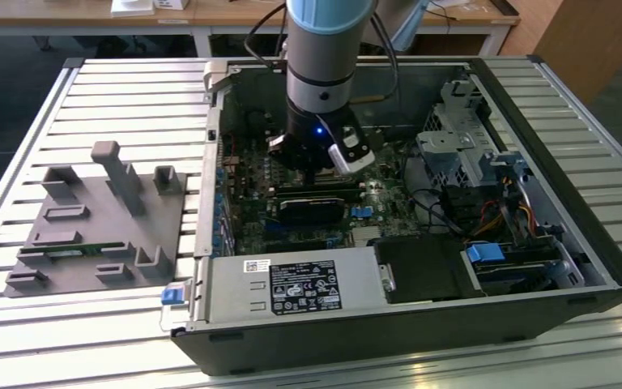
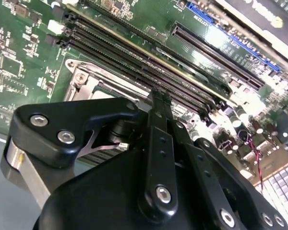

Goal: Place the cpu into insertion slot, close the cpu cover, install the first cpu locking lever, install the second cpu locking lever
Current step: 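Install the second cpu locking lever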

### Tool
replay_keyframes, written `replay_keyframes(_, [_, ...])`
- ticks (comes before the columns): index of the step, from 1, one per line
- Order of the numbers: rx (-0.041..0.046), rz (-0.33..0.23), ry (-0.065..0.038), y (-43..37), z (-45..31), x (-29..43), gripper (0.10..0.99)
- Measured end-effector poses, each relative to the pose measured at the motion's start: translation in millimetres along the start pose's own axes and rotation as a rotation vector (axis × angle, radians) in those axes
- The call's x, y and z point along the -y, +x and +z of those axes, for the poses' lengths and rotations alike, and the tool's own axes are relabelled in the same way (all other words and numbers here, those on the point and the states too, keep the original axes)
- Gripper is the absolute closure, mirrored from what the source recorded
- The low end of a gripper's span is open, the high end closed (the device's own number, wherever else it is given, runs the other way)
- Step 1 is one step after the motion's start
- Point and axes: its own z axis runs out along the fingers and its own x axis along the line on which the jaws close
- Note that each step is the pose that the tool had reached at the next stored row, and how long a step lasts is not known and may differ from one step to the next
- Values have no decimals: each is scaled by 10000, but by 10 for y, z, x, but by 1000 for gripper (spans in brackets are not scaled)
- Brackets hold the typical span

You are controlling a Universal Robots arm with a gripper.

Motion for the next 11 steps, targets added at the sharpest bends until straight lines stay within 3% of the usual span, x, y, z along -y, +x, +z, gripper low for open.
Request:
replay_keyframes(5, [-2, 1, -42, 1, 46, 13, 980])
replay_keyframes(11, [-2, -1, -399, 23, 38, 114, 980])
